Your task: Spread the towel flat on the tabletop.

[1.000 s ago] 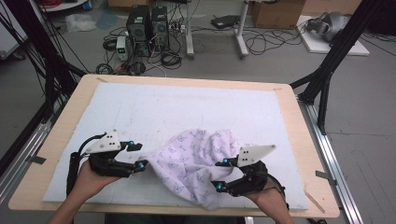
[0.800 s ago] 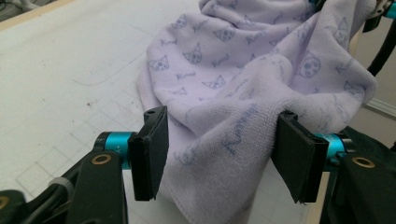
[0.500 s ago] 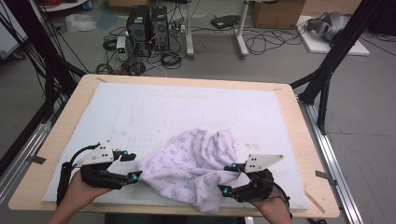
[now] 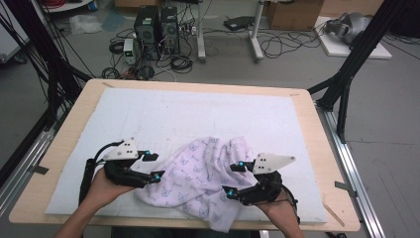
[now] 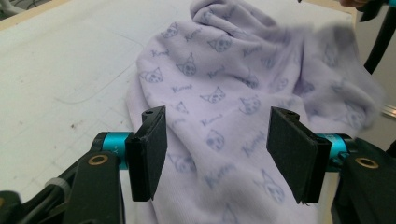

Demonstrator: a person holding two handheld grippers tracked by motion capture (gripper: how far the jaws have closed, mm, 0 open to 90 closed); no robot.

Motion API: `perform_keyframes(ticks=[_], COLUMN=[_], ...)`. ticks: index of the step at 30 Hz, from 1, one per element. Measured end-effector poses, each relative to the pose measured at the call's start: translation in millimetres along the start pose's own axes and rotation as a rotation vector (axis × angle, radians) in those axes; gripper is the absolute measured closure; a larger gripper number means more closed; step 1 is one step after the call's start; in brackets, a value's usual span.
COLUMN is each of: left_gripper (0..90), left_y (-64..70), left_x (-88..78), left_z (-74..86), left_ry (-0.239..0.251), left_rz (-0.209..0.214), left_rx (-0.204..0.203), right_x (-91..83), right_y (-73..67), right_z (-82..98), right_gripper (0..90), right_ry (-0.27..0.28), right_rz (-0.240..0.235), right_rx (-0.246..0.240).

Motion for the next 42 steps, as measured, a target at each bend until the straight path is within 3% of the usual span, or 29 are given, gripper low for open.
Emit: perform_keyframes(ticks=[2, 4, 7, 11, 12, 13, 14, 15, 16, 17, 18, 20, 25, 26, 28, 29, 31, 32, 33, 34, 37, 39, 41, 42], left_gripper=[40.6, 42.0, 43.9, 46.5, 51.5, 56.0, 61.9, 68.8, 73.2, 78.1, 78.1, 83.0, 83.9, 83.9, 83.9, 83.9, 83.9, 83.9, 83.9, 83.9, 83.9, 83.4, 82.1, 71.0], left_y=[-4.6, -13.7, -19.0, -31.9, -34.3, -36.8, -36.8, -35.5, -35.5, -35.2, -34.9, -36.7, -35.4, -34.6, -32.2, -27.6, -19.1, -19.1, -6.6, -6.6, 12.1, 25.7, 28.2, 28.3], left_x=[12.1, 31.9, 44.3, 70.7, 75.8, 82.5, 82.5, 85.4, 85.4, 85.6, 85.0, 82.0, 55.8, 47.2, 27.1, 6.1, -14.3, -14.3, -31.8, -31.8, -48.5, -50.2, -48.3, -43.6], left_z=[-2.6, -2.7, -0.7, 9.1, 11.9, 15.5, 15.5, 16.6, 16.6, 16.6, 16.7, 16.6, 10.1, 8.7, 7.3, 8.8, 12.3, 12.3, 19.1, 19.1, 33.2, 48.2, 51.8, 54.3], left_ry=[-0.013, -0.051, -0.078, -0.201, -0.227, -0.255, -0.255, -0.261, -0.261, -0.266, -0.267, -0.27, -0.204, -0.188, -0.16, -0.127, -0.098, -0.098, -0.085, -0.085, -0.093, -0.106, -0.108, -0.114], left_rz=[-0.003, -0.018, -0.028, -0.071, -0.07, -0.041, -0.041, -0.008, -0.008, -0.004, -0.003, 0.005, -0.049, -0.068, -0.108, -0.149, -0.167, -0.167, -0.168, -0.168, -0.141, -0.083, -0.064, -0.064], left_rx=[0.0, -0.015, -0.024, -0.044, -0.06, -0.059, -0.059, -0.056, -0.056, -0.049, -0.056, -0.058, -0.052, -0.048, -0.038, -0.041, -0.035, -0.035, -0.033, -0.033, -0.029, -0.038, -0.03, -0.035], right_x=[0.5, 1.7, 2.7, 9.6, 16.0, 19.6, 22.7, 25.6, 25.6, 29.2, 29.2, 30.5, 25.7, 25.7, 20.0, 18.4, 16.8, 16.8, 17.0, 17.2, 17.2, 15.8, 15.4, 15.2], right_y=[1.5, 12.3, 23.7, 47.3, 55.9, 59.0, 61.1, 62.5, 62.5, 64.2, 64.2, 67.1, 64.2, 64.2, 62.4, 60.6, 55.7, 55.7, 46.1, 39.3, 23.5, 1.8, -3.6, -12.1], right_z=[-1.8, -1.5, 3.8, 22.6, 31.6, 35.2, 37.9, 39.6, 39.6, 39.9, 39.9, 37.9, 20.3, 20.3, 3.0, -2.5, -11.0, -11.0, -14.8, -14.5, -8.5, 11.2, 19.1, 33.5], right_gripper=[28.6, 30.6, 32.3, 36.6, 41.1, 45.5, 51.0, 56.0, 56.0, 66.7, 66.7, 77.1, 79.8, 79.8, 79.8, 79.9, 80.0, 80.0, 80.1, 80.1, 80.1, 80.1, 80.1, 79.2], right_ry=[-0.003, -0.021, -0.051, -0.111, -0.143, -0.161, -0.178, -0.188, -0.188, -0.201, -0.201, -0.205, -0.19, -0.19, -0.144, -0.126, -0.104, -0.104, -0.104, -0.101, -0.116, -0.143, -0.157, -0.2], right_rz=[0.009, 0.046, 0.084, 0.138, 0.156, 0.16, 0.165, 0.165, 0.165, 0.148, 0.148, 0.12, 0.122, 0.122, 0.126, 0.119, 0.105, 0.105, 0.086, 0.071, 0.053, 0.025, 0.015, 0.001], right_rx=[-0.004, 0.001, 0.011, 0.06, 0.078, 0.081, 0.079, 0.067, 0.067, 0.065, 0.065, 0.07, 0.034, 0.034, 0.015, 0.009, -0.005, -0.005, -0.017, -0.025, -0.038, -0.025, -0.015, -0.001])
Point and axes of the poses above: each handheld gripper's, and its own axes: x roughly forward along the jaws, z roughly out of its underside, y roughly to its right, the point moved 1 cm from there along x, roughly forward along the jaws, and after that the axes turned 5 degrees about -z, right-handed, at the moved point
